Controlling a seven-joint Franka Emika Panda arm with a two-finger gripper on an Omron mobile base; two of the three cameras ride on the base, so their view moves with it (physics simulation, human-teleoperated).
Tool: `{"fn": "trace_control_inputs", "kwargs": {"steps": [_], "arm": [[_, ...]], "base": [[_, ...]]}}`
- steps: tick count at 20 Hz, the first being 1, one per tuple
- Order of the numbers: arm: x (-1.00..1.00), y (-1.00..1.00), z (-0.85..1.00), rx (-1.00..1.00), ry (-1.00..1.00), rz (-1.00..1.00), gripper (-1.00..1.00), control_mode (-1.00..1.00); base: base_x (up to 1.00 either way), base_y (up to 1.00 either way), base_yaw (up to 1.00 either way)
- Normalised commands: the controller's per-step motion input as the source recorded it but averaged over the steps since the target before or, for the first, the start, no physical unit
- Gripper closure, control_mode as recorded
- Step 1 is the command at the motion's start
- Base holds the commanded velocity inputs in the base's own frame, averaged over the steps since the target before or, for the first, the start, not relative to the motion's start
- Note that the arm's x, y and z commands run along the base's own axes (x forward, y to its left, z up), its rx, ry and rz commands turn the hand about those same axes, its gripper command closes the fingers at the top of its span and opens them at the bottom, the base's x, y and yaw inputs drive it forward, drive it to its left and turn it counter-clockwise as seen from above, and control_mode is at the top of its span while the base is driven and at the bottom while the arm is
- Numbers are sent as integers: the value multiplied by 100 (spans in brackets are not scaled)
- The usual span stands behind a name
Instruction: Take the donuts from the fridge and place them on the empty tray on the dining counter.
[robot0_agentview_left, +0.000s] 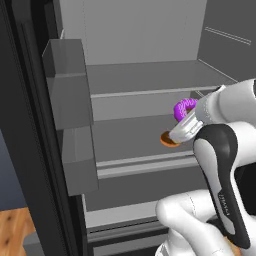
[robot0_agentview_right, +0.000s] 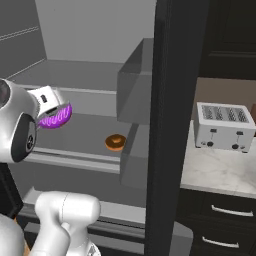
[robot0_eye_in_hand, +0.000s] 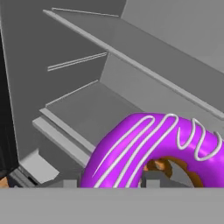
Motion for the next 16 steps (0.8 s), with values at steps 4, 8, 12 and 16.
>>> {"fn": "trace_control_inputs", "kwargs": {"steps": [4,8,12,16], "arm": [[-6,-10,-35,0,-9,-1,100,-100],[1,-1,-10,0,-3,0,100,100],[0,0,0,0,0,0,100,100],[0,0,0,0,0,0,100,100]], "base": [[0,0,0],[0,0,0],[-54,0,-1],[-100,0,-2]]}}
